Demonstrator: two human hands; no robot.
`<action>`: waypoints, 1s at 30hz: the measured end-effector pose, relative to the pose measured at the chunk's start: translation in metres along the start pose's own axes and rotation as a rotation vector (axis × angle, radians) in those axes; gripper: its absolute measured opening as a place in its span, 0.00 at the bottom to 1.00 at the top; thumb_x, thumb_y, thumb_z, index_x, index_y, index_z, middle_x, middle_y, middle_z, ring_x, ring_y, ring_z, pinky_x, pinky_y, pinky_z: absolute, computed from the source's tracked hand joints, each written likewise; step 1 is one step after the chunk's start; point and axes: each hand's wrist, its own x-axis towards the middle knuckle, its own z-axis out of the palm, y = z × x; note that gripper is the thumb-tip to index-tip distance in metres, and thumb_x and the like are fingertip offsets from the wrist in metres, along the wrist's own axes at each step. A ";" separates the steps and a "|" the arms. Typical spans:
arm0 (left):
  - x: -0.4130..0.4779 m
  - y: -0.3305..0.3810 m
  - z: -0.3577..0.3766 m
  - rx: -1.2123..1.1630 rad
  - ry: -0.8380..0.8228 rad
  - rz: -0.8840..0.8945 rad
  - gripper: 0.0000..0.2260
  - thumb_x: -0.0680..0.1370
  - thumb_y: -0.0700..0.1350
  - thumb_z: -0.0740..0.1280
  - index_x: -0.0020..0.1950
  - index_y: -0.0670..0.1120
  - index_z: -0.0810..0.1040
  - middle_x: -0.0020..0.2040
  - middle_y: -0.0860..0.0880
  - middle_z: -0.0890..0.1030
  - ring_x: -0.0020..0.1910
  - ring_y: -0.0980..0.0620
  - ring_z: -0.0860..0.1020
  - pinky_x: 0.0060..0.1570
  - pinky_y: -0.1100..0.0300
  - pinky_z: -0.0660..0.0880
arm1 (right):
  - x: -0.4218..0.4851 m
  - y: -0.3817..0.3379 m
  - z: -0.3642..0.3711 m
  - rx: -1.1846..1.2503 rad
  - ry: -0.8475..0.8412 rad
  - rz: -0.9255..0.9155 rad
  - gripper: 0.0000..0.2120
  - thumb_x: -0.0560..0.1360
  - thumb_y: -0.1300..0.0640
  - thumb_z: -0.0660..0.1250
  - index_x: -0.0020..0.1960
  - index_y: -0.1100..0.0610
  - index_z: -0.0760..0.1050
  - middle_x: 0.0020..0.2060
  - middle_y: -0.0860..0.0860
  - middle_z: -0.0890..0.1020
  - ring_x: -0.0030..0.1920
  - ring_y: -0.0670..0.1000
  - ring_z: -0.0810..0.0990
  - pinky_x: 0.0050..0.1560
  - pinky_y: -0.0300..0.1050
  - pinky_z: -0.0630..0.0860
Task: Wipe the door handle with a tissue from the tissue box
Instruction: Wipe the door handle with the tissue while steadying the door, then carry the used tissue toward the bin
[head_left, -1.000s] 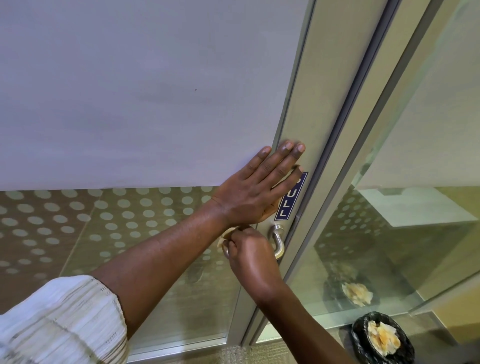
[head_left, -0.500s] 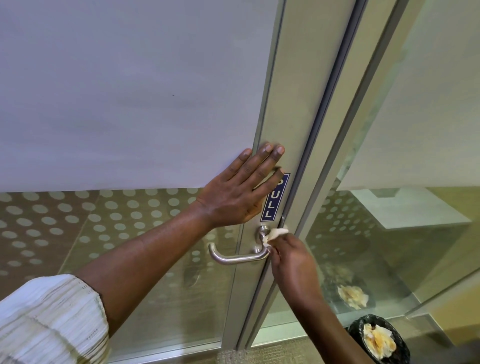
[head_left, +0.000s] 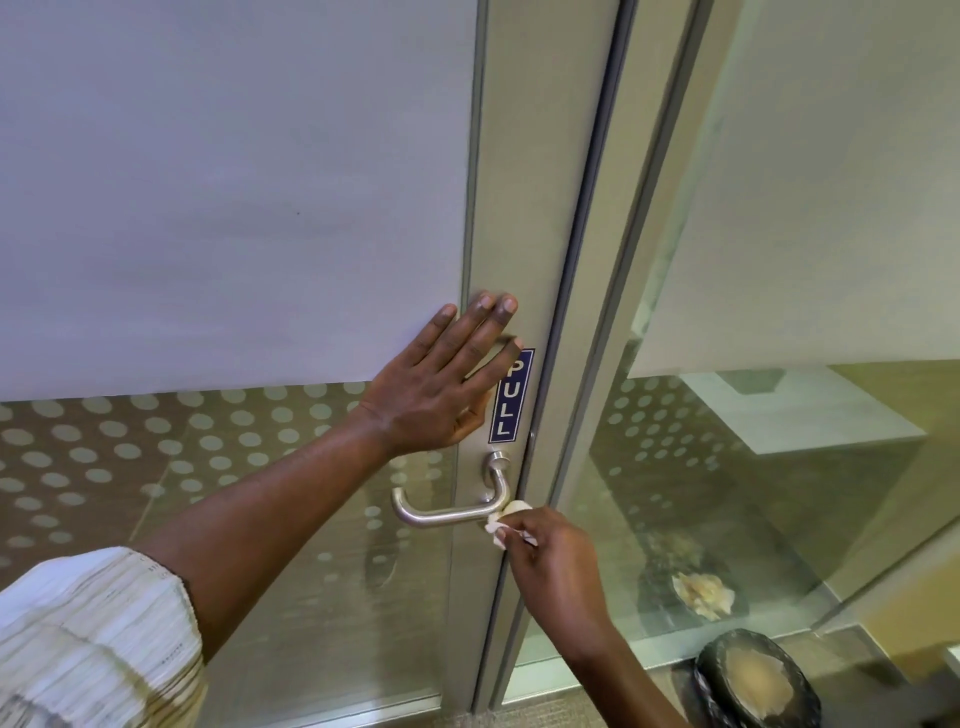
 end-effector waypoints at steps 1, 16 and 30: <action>0.000 0.000 0.000 -0.013 -0.003 -0.005 0.29 0.82 0.48 0.63 0.83 0.42 0.66 0.84 0.35 0.60 0.84 0.36 0.56 0.84 0.42 0.47 | -0.004 0.001 -0.002 0.063 -0.006 0.048 0.06 0.76 0.56 0.73 0.44 0.46 0.85 0.43 0.42 0.85 0.42 0.36 0.81 0.44 0.25 0.71; 0.019 0.111 -0.017 -0.287 -0.127 -0.223 0.36 0.78 0.53 0.66 0.84 0.43 0.60 0.84 0.36 0.57 0.85 0.39 0.53 0.83 0.40 0.45 | -0.016 0.069 -0.079 0.208 0.058 0.200 0.14 0.78 0.66 0.67 0.57 0.50 0.82 0.53 0.48 0.84 0.49 0.36 0.80 0.47 0.24 0.72; 0.110 0.287 0.019 -0.439 -0.251 -0.172 0.32 0.78 0.54 0.62 0.81 0.43 0.67 0.84 0.37 0.60 0.84 0.39 0.56 0.82 0.39 0.48 | -0.043 0.191 -0.240 -0.034 0.188 0.226 0.08 0.76 0.61 0.70 0.50 0.49 0.82 0.47 0.46 0.81 0.46 0.41 0.78 0.43 0.24 0.69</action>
